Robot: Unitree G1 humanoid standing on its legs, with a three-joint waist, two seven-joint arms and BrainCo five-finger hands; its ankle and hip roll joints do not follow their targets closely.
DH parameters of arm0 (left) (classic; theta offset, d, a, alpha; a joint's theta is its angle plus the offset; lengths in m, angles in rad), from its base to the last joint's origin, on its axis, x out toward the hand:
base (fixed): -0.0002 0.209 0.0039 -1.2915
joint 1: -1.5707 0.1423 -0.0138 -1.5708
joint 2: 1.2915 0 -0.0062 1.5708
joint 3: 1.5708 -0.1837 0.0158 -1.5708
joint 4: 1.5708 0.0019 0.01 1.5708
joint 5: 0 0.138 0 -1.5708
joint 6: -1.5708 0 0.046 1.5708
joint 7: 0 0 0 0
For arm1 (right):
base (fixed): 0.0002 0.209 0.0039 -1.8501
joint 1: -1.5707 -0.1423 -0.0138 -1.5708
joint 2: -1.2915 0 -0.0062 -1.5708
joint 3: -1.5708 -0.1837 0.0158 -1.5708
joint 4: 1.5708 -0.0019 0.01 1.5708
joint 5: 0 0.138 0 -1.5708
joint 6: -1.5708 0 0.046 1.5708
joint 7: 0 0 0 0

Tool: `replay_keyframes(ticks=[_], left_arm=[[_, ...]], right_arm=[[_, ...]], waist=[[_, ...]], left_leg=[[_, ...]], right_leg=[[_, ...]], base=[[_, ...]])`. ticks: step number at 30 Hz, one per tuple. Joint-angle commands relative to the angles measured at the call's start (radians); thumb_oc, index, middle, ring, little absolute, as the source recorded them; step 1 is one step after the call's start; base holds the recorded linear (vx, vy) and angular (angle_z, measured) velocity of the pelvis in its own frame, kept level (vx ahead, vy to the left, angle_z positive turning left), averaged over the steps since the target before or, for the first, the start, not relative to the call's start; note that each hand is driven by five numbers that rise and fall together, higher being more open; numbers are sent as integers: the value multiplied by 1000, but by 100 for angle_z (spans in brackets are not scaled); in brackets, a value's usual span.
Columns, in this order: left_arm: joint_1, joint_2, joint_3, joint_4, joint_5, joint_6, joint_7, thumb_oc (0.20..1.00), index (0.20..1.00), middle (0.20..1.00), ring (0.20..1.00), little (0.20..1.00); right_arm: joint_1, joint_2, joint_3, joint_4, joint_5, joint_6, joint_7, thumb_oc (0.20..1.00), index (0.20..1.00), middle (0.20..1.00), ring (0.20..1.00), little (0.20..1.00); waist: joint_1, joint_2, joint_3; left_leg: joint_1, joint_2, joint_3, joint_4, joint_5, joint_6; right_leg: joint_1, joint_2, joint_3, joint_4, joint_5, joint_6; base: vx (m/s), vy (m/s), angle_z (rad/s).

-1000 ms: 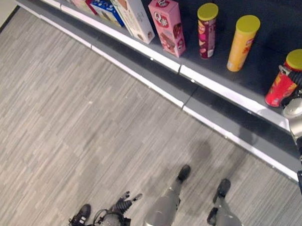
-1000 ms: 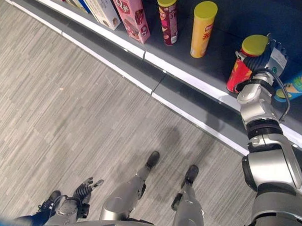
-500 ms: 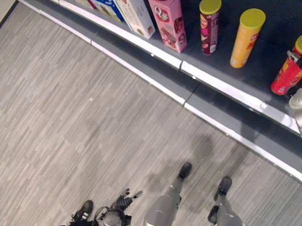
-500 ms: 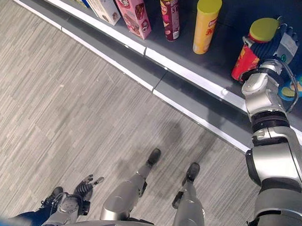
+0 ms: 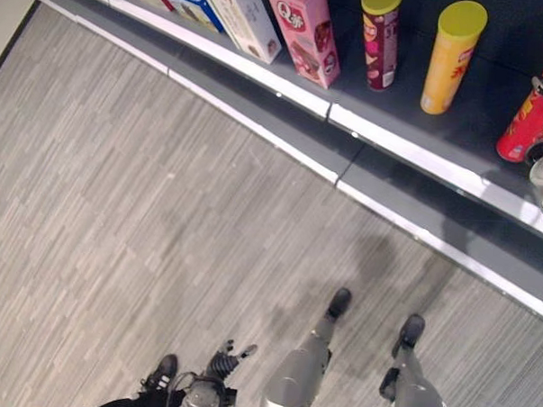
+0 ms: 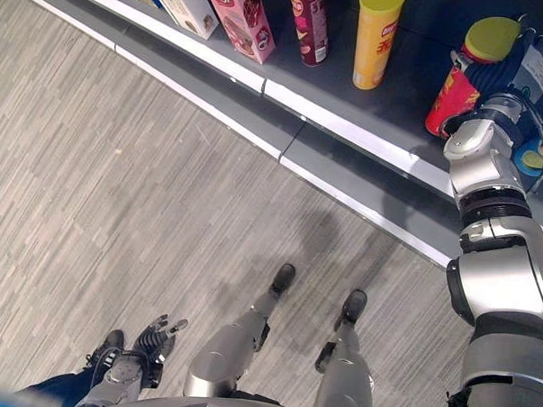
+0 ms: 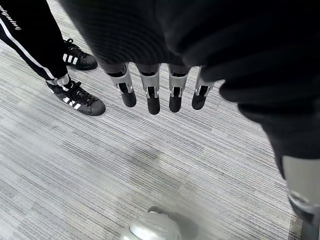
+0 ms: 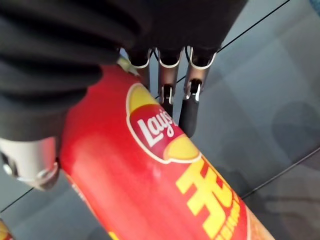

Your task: Put the goods on the table back onto the shelves and tidy them up.

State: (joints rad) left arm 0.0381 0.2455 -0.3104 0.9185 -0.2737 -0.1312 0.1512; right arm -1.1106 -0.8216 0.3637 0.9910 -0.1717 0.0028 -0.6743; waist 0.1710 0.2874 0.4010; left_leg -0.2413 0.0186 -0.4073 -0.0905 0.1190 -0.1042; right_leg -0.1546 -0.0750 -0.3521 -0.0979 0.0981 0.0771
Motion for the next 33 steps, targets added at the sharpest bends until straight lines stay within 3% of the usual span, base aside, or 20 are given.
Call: replay_keyframes(ticks=[1,33], left_arm=[[-45,46,-77,18,-49,-21,28,1000,1000,1000,1000,1000],[-55,44,-86,35,-49,-24,35,1000,1000,1000,1000,1000]], right_arm=[[-101,-41,95,-31,18,-42,-45,200,200,200,200,200],[-142,-61,136,38,31,-36,-47,200,200,200,200,200]], waist=[[35,-36,-18],[44,-22,-15]], left_leg=[[31,36,87,3,-53,-33],[9,29,84,3,-47,-34]], right_leg=[[-142,-121,56,307,-199,72],[-164,-134,56,329,-204,75]], base=[[0,0,0],[3,0,2]])
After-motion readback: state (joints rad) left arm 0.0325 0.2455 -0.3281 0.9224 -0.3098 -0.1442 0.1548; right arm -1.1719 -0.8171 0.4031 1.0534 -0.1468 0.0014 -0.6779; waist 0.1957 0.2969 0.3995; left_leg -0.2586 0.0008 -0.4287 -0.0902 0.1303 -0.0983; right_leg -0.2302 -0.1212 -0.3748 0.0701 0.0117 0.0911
